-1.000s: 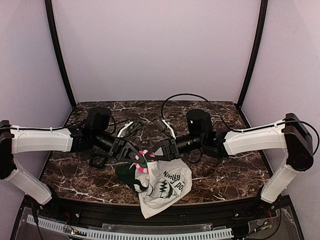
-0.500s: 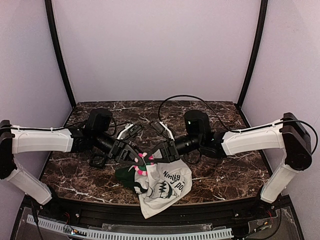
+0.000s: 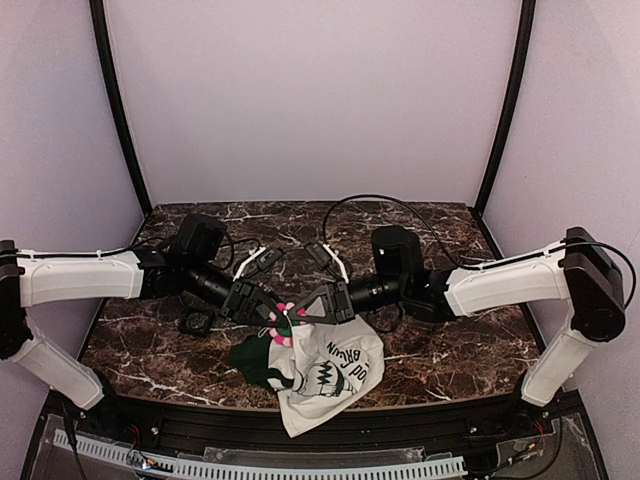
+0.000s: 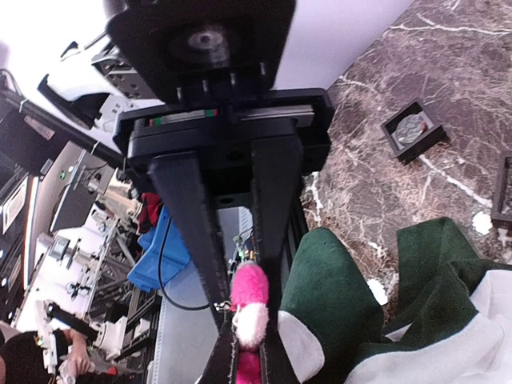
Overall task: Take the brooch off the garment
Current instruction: Open the brooch on the crumpled clothing.
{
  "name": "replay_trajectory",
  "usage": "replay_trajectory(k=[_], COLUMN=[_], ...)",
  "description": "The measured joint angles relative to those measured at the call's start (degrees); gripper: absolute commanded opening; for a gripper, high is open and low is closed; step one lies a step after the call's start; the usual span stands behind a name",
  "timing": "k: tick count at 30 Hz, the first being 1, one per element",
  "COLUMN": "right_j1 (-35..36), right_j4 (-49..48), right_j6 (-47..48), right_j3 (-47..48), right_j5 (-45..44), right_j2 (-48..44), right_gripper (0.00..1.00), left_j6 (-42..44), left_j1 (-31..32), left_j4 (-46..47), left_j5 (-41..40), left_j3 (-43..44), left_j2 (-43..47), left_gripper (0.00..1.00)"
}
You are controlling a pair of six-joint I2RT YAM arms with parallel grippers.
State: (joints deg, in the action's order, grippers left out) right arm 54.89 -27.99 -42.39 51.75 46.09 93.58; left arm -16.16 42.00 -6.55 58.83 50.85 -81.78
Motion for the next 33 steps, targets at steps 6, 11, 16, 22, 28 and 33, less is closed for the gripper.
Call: replay_trajectory(k=[6, 11, 16, 22, 28, 33], right_j1=[0.8, 1.0, 1.3, 2.0, 2.1, 2.1], right_j4=[2.6, 2.9, -0.5, -5.0, -7.2, -7.7], right_j6=[-1.0, 0.2, 0.2, 0.1, 0.2, 0.2], right_j3=[-2.3, -3.0, -5.0, -5.8, -5.8, -5.8], right_j5=[-11.6, -19.2, -25.5, -30.7, -31.5, -31.5], right_j2=[-5.2, -8.9, -10.4, -10.4, -10.4, -10.4], right_gripper=[0.00, 0.00, 0.00, 0.00, 0.00, 0.00], left_j6=[3.9, 4.9, -1.0, -4.7, -6.6, -7.4], left_j1=[-1.3, -2.0, -1.6, 1.7, 4.0, 4.8], left_j4=[-3.0, -2.9, 5.9, 10.2, 11.1, 11.3], left_j5=[-12.8, -21.2, -25.2, -31.0, -33.7, -34.2], left_j3=[1.2, 1.0, -1.9, -2.3, -2.1, -2.1], left_j2=[4.6, 11.1, 15.3, 15.3, 11.2, 9.2], left_gripper=[0.78, 0.98, 0.99, 0.99, 0.99, 0.99])
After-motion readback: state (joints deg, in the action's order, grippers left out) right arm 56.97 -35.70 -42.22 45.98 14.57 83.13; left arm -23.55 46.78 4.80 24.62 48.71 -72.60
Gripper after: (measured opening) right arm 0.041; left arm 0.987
